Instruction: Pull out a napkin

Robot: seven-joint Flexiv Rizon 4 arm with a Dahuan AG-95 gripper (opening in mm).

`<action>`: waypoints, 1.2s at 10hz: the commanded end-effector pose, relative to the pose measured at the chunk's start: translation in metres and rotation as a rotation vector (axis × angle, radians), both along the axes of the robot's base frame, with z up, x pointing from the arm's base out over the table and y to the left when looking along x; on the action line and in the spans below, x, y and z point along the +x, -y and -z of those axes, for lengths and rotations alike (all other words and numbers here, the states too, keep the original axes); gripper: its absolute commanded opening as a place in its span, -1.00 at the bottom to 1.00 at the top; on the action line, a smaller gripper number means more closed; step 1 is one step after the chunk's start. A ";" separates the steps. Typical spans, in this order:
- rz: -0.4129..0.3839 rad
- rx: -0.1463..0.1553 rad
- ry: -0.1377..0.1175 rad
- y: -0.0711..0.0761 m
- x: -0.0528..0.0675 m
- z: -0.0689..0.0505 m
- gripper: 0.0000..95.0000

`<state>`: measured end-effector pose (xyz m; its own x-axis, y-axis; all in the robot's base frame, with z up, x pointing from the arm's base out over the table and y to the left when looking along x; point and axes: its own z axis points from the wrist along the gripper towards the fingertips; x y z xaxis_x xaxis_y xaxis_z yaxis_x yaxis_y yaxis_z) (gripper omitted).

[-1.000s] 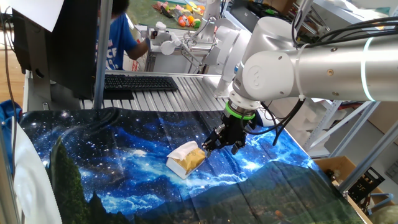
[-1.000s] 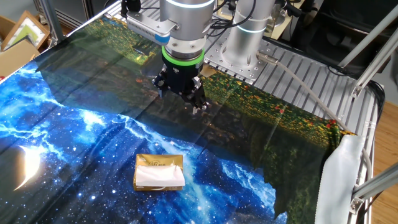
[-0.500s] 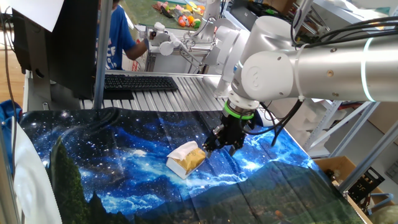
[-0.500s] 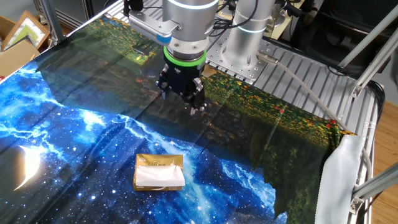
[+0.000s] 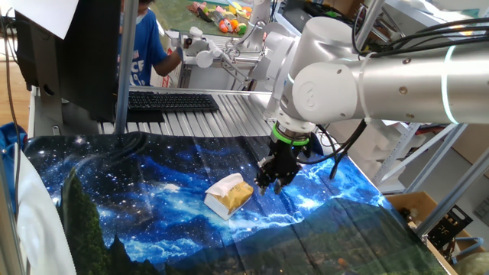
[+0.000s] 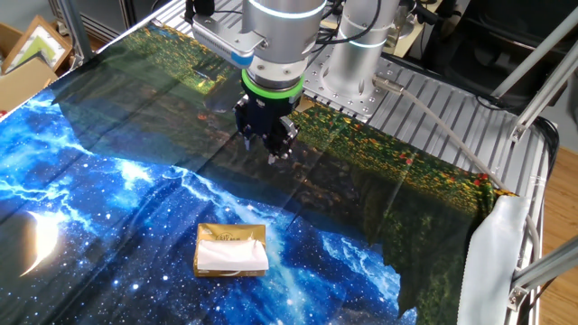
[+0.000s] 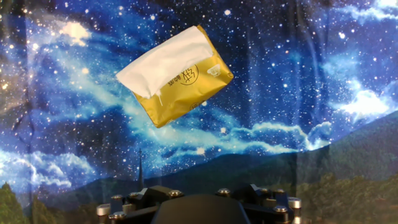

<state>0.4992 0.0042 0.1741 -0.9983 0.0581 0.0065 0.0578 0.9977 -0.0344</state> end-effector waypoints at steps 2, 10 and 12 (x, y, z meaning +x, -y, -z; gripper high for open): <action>-0.018 -0.008 0.002 0.002 -0.011 -0.004 -1.00; -0.025 -0.020 0.000 0.004 -0.025 -0.014 -1.00; -0.024 -0.019 0.002 0.004 -0.025 -0.014 -1.00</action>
